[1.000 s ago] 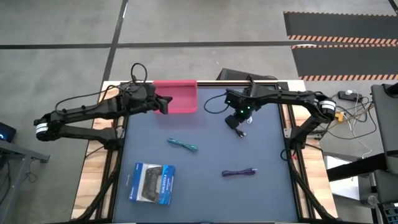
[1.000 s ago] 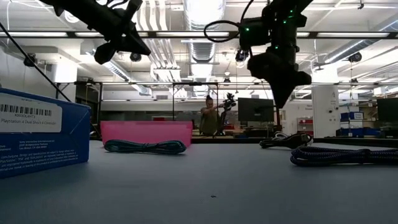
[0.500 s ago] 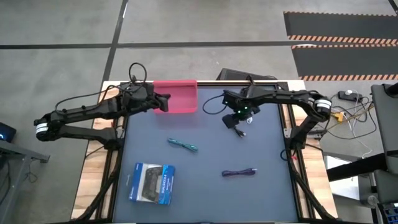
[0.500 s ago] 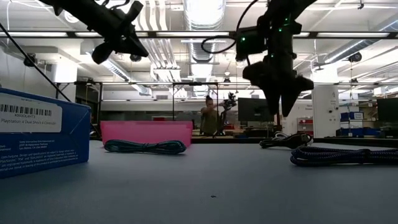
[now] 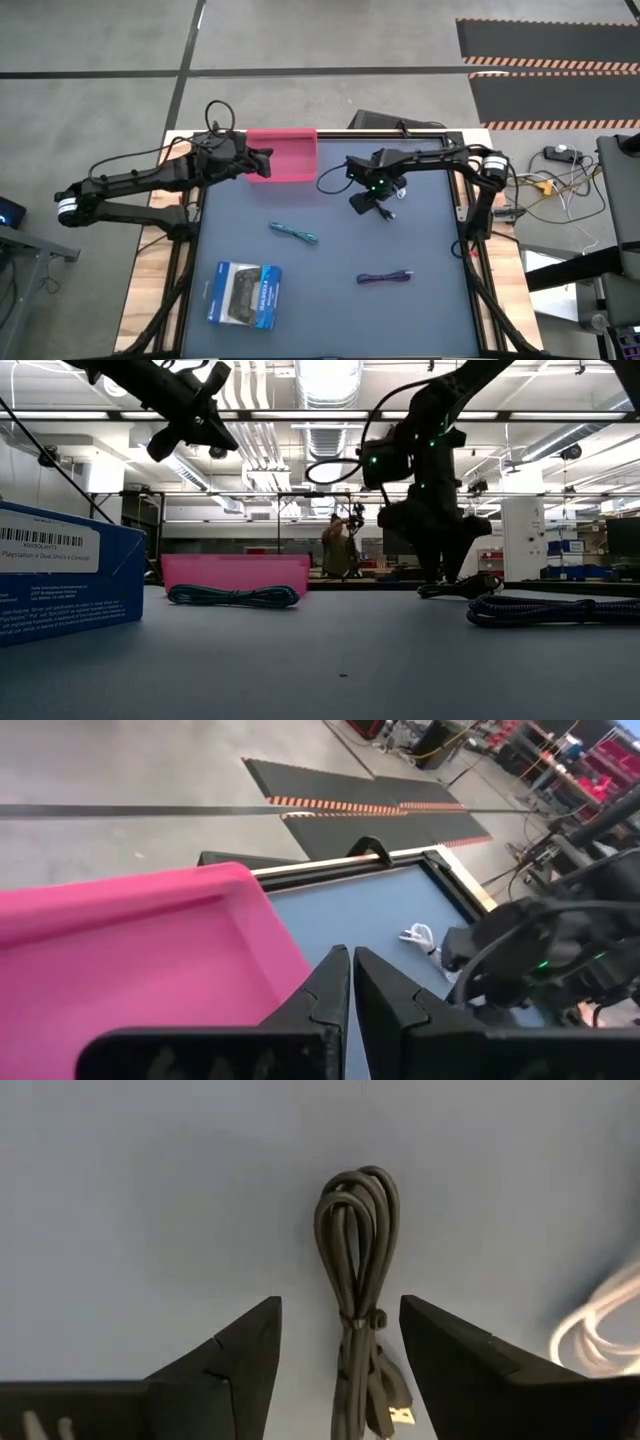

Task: Pick and place USB-C Cables
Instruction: Put the black charger cable into the pink bin

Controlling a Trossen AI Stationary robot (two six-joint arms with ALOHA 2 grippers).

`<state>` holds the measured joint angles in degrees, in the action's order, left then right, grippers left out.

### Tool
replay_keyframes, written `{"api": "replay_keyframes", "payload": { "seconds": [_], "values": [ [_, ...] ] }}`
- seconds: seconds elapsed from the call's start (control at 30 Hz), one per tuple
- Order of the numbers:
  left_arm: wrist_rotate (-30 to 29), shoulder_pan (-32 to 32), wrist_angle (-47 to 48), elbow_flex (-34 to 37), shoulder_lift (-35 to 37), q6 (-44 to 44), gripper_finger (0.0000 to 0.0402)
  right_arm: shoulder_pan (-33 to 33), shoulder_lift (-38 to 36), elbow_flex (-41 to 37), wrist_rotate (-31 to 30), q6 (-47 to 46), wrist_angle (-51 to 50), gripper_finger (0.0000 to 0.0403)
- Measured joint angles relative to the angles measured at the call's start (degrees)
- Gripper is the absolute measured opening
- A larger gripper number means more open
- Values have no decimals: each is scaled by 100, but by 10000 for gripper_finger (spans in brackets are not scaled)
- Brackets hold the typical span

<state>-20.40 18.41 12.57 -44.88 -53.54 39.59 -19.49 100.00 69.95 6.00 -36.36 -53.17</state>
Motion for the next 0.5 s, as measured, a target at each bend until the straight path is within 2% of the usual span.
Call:
{"api": "replay_keyframes", "payload": {
  "seconds": [0.27, 0.5],
  "values": [
    [-43, 0, -77, 0, 0, 0, 3, 0, 337, 0, 0, -6, 210, 168],
    [-88, 0, -159, 0, 0, 0, 3, -2, 401, 2, -4, -28, 213, 92]
  ]
}}
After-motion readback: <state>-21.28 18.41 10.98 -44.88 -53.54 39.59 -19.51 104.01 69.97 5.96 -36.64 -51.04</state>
